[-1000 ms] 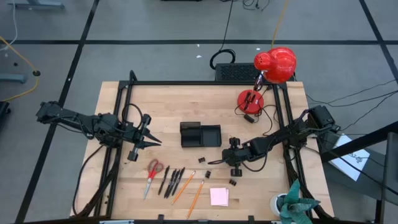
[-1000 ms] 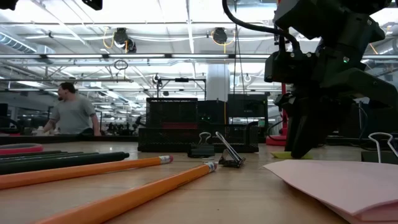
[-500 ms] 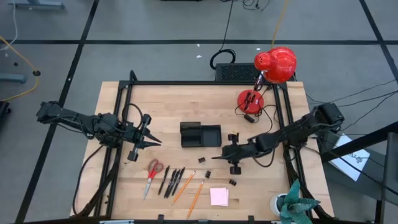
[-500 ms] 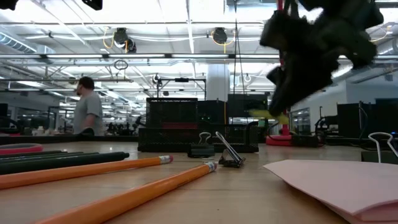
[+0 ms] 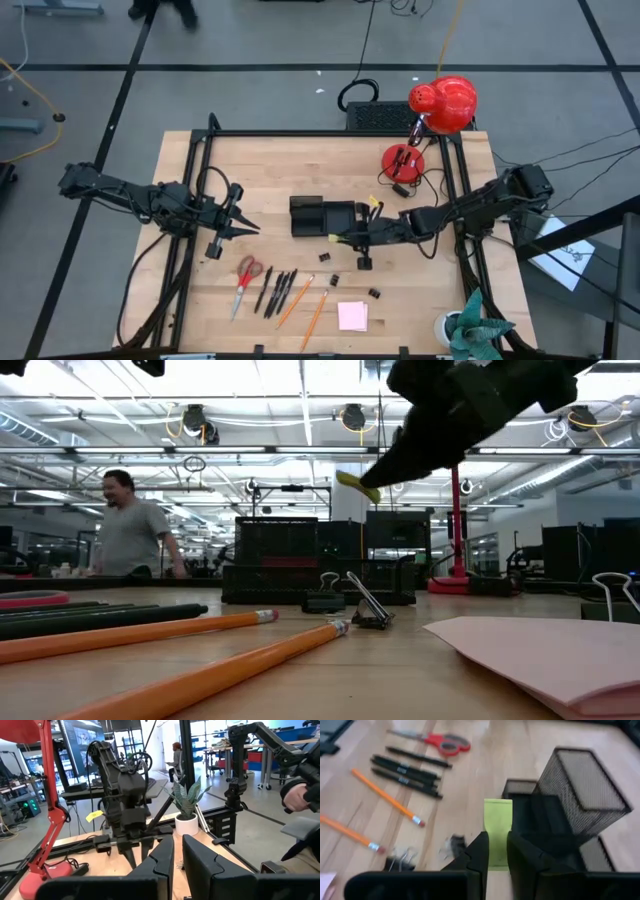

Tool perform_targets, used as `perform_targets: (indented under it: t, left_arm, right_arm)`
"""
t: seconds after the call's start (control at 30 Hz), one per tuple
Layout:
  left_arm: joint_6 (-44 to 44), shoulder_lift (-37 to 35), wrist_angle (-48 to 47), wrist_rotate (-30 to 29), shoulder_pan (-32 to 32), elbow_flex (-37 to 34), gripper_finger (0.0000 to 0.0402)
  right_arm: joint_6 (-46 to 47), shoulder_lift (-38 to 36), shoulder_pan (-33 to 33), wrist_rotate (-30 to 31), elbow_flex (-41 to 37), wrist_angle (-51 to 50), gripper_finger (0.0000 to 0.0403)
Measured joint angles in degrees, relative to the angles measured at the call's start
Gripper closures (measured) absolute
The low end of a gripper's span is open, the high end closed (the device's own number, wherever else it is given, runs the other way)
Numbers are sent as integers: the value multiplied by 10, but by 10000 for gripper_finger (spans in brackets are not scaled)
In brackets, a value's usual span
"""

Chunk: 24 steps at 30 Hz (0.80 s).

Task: Pick and place office supplies into organizer
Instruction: Put the eraser into the desk organizer

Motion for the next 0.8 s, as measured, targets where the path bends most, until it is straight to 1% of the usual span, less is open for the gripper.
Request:
perform_targets:
  t: [0.17, 0.27, 0.4, 0.57, 0.7, 0.77, 0.8]
  left_arm:
    - [4, 0, -1, 0, 0, 0, 355]
    - [15, 0, -2, 0, 0, 0, 355]
    - [16, 0, -1, -6, 0, 0, 355]
    - [16, 1, -1, -10, 0, 0, 355]
    - [15, 1, -1, -10, 0, 0, 355]
    - [12, 1, -1, -10, 0, 0, 355]
    - [12, 1, -1, -10, 0, 0, 355]
  right_arm:
    - [-25, 12, -14, 0, 8, 40, 353]
    - [-42, 25, -19, 1, 24, 42, 353]
    - [-67, 57, -25, 3, 60, 49, 353]
    - [-103, 116, -35, 7, 107, 49, 353]
    - [-129, 160, -42, 80, 131, 55, 353]
    - [-140, 178, -46, 105, 139, 54, 353]
    - [-143, 186, -48, 106, 142, 55, 353]
